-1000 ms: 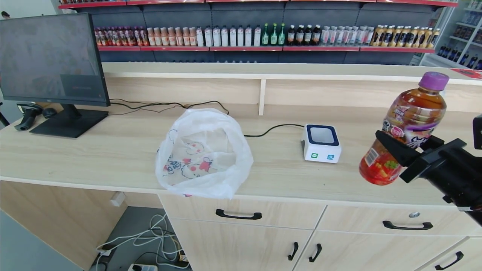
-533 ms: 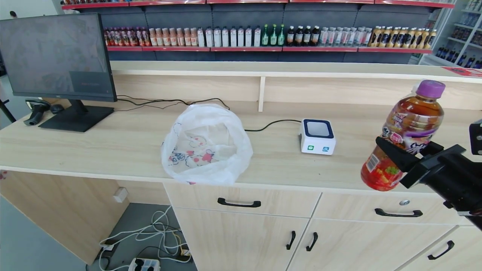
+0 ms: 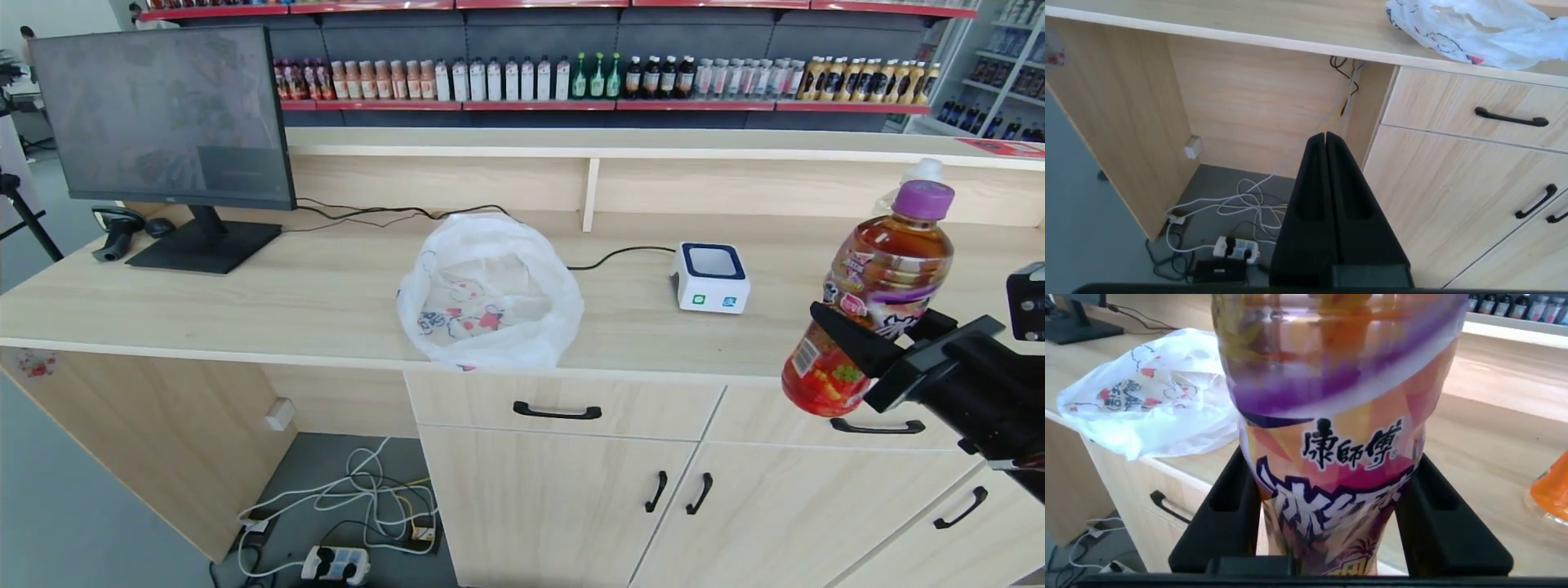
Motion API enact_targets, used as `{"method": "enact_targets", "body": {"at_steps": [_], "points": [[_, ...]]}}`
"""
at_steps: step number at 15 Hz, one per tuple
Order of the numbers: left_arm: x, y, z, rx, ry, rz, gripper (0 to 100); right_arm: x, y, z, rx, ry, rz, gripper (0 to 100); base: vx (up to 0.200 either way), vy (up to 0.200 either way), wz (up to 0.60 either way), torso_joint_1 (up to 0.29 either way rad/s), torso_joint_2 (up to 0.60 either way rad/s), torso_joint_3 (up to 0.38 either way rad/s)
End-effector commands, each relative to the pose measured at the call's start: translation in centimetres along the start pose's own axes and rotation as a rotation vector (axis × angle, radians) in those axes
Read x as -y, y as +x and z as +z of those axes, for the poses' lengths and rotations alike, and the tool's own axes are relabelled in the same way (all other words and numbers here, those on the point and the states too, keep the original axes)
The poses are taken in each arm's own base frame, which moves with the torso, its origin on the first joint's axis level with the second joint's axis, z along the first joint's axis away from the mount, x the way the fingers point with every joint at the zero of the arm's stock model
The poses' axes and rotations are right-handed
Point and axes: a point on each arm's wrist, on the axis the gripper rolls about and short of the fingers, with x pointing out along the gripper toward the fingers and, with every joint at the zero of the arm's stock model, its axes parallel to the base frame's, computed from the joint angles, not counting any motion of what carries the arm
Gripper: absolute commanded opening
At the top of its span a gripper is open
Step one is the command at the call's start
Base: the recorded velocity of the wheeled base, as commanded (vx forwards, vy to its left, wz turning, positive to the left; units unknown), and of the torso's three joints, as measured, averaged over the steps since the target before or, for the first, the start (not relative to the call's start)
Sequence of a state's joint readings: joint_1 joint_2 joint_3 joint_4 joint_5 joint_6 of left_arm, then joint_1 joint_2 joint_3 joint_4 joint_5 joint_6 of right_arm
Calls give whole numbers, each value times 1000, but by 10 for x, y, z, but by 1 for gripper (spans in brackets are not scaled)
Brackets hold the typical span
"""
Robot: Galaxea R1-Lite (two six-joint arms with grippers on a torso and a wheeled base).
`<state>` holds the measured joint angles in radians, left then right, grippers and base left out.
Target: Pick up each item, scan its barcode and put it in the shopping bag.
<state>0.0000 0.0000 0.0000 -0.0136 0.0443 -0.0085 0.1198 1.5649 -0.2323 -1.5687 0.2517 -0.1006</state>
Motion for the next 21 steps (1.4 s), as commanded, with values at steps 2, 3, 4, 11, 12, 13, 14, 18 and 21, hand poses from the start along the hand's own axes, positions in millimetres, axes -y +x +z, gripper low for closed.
{"method": "enact_targets", "body": {"at_steps": [2,3,4,11,12,13,14,18,21], "points": [[0,0,0,-1,-1,0,0,0,1,-1,-1,6,1,0,0,200,0,2,5,2],[0,0,0,-1,-1,0,0,1,3,1,8,1,2,0,0,200,0,2,2,-2],[0,0,0,-1,-1,0,0,0,6,0,11,-5,18,0,0,0,0,0,0,0],[0,0,0,0,-2,0,0,-62,98,7,169,76,251,0,0,0,0,0,0,0],[0,0,0,2,-2,0,0,-70,108,4,175,102,263,0,0,0,0,0,0,0],[0,0,0,0,-2,0,0,-75,117,0,176,109,275,0,0,0,0,0,0,0],[0,0,0,0,-2,0,0,-77,124,-2,183,109,277,0,0,0,0,0,0,0],[0,0,0,-1,-7,0,0,-82,165,-11,251,121,273,0,0,0,0,0,0,0],[0,0,0,-1,-13,2,0,-93,173,-11,272,132,301,0,200,200,0,1,-1,5]]}}
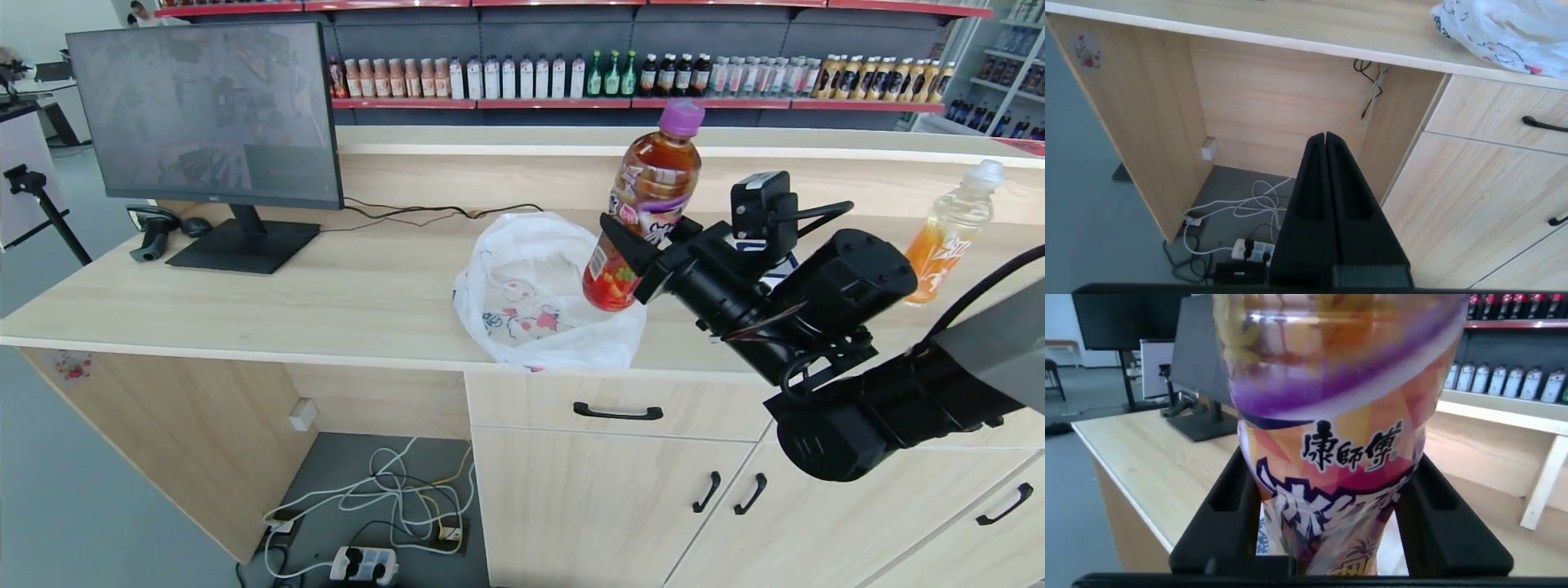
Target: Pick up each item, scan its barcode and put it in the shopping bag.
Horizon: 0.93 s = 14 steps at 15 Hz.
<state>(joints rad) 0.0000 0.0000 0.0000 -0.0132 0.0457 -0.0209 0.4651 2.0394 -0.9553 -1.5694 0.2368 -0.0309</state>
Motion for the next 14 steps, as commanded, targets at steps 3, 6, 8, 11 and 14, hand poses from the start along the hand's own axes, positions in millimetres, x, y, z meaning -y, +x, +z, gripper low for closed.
{"method": "enact_targets", "body": {"at_steps": [3,6,8,11,14], "points": [[0,0,0,-1,1,0,0,-12,4,-22,-38,19,29,0,0,0,0,0,0,0],[0,0,0,1,-1,0,0,-12,7,-33,-53,39,28,0,0,0,0,0,0,0],[0,0,0,1,-1,0,0,-11,9,-45,-69,53,27,0,0,0,0,0,0,0],[0,0,0,1,-1,0,0,-9,15,-66,-83,77,20,0,0,0,0,0,0,0],[0,0,0,1,-1,0,0,-6,22,-81,-78,92,14,0,0,0,0,0,0,0]]}}
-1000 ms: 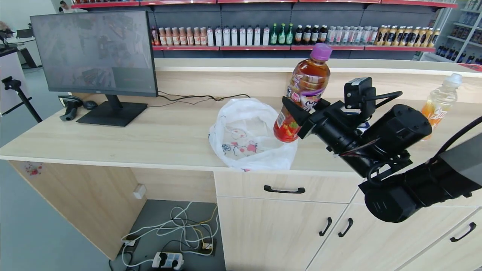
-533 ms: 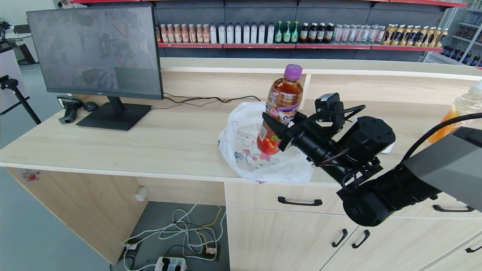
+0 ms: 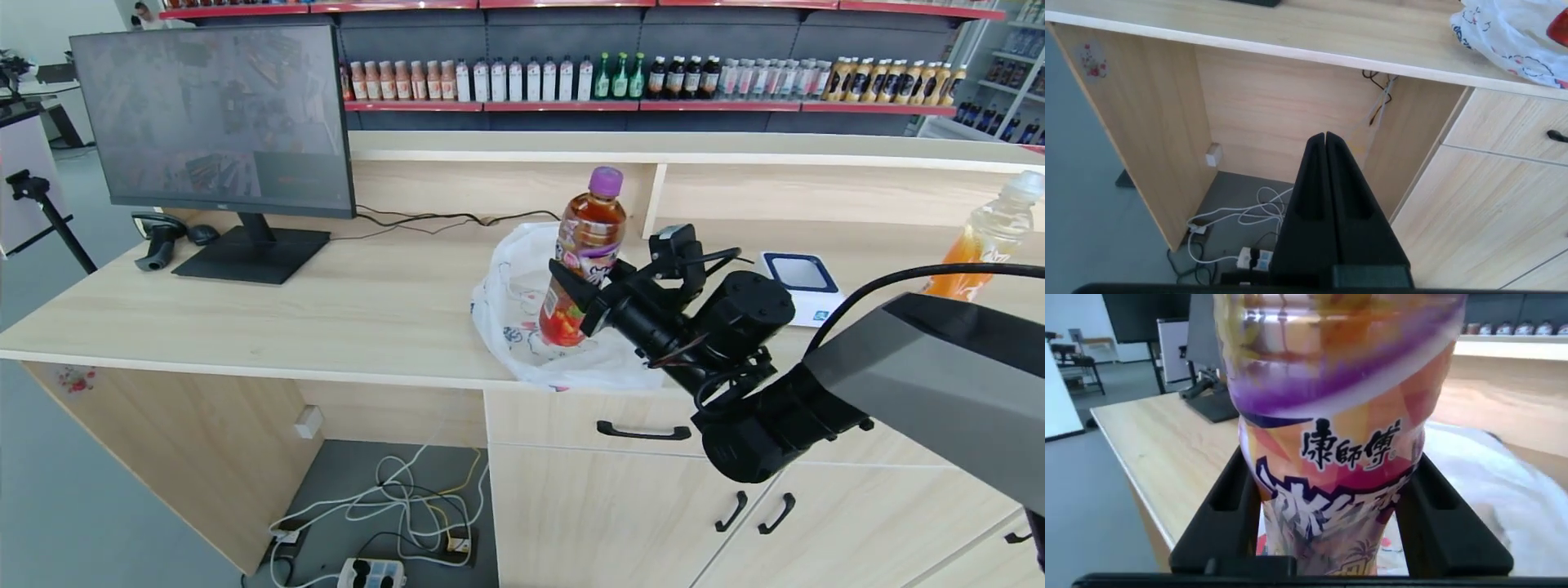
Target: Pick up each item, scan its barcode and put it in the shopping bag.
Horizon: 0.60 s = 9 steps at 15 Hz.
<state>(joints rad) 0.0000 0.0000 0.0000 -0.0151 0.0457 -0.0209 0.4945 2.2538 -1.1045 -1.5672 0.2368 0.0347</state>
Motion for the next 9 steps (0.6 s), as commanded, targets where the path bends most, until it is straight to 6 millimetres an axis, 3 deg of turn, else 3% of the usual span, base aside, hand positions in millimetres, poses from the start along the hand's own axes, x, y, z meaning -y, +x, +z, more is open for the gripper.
{"method": "enact_targets", "body": {"at_steps": [1,9], "points": [[0,0,0,-1,-1,0,0,9,3,-21,-16,6,-20,0,0,0,0,0,0,0],[0,0,0,2,-1,0,0,20,19,-56,9,33,-60,0,0,0,0,0,0,0]]}}
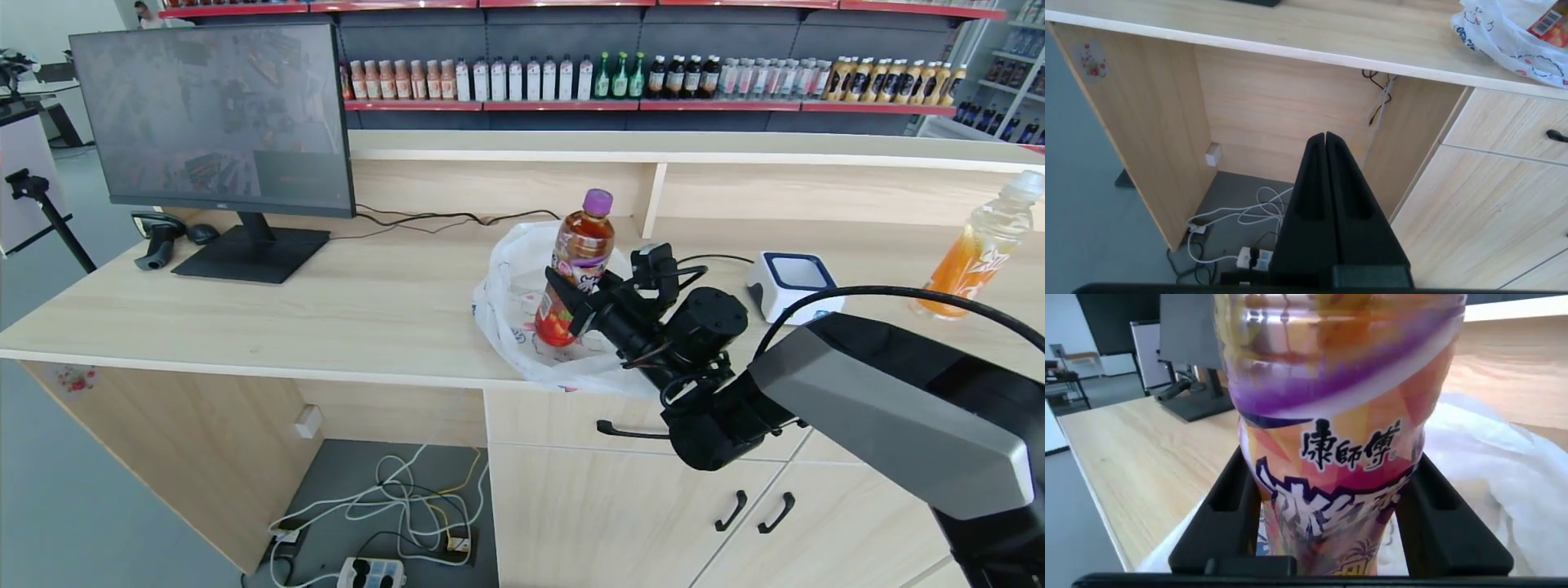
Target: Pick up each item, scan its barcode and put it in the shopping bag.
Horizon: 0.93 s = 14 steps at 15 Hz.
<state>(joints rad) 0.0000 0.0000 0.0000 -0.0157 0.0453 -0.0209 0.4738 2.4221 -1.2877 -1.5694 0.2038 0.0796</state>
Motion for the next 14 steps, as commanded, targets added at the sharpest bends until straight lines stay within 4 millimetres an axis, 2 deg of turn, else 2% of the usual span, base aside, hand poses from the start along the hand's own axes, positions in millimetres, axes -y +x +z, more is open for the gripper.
{"method": "enact_targets", "body": {"at_steps": [1,5,6,14], "points": [[0,0,0,0,-1,1,0,4,0,-15,-16,3,-10,0,0,0,0,0,0,0],[0,0,0,0,-1,1,0,3,-1,-18,-24,11,-11,0,0,0,0,0,0,0],[0,0,0,0,-1,1,0,3,-1,-18,-24,13,-9,100,0,0,0,0,0,0],[0,0,0,-2,1,1,0,5,2,-15,-5,8,-10,100,0,0,0,0,0,0]]}}
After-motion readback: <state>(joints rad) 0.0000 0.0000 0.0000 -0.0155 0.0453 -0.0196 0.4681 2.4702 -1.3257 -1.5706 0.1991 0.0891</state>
